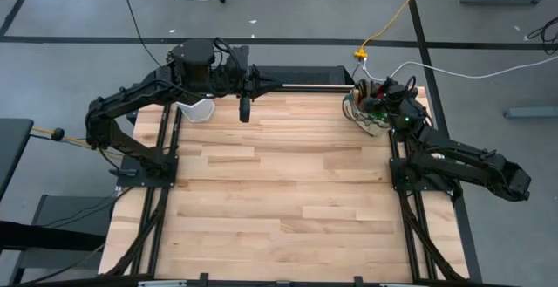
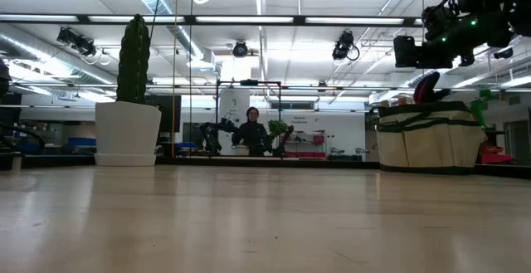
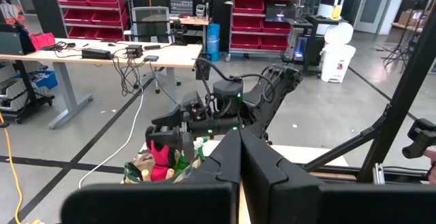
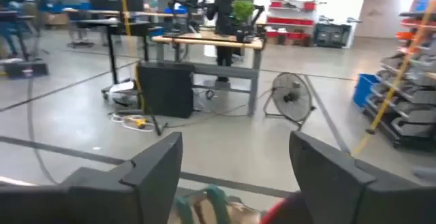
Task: Pick & Place Garden tools in Gardening bag
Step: Return to Home Position
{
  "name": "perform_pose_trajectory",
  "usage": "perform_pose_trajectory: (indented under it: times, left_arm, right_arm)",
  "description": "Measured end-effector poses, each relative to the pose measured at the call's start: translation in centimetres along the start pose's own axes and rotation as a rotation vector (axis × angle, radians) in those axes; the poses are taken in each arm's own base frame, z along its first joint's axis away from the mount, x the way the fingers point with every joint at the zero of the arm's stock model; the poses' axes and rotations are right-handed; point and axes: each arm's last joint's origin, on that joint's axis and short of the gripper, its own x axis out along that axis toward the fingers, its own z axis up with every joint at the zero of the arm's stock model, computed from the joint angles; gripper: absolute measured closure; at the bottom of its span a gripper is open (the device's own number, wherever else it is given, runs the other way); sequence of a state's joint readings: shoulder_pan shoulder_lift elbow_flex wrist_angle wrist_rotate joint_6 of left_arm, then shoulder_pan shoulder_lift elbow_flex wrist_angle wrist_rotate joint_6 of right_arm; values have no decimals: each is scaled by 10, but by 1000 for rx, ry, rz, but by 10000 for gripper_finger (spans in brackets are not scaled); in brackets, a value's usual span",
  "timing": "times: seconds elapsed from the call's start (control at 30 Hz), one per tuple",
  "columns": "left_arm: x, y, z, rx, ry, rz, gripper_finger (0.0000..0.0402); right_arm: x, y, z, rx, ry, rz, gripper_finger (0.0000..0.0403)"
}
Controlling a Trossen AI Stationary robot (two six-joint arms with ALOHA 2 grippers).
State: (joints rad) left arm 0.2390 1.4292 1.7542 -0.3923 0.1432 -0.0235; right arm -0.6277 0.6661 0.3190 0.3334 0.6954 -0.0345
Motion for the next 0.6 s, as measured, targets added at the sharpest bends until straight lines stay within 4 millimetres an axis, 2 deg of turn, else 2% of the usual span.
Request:
perform_pose_trajectory:
  times: [0.47, 0.6]
  left_arm:
    - [-1, 0, 2, -41, -18, 19, 397]
    - [-6, 3, 4, -37, -25, 57, 397]
  right_arm:
    - [2, 8, 35, -24, 29, 245, 129]
    - [6, 13, 40, -28, 36, 308, 129]
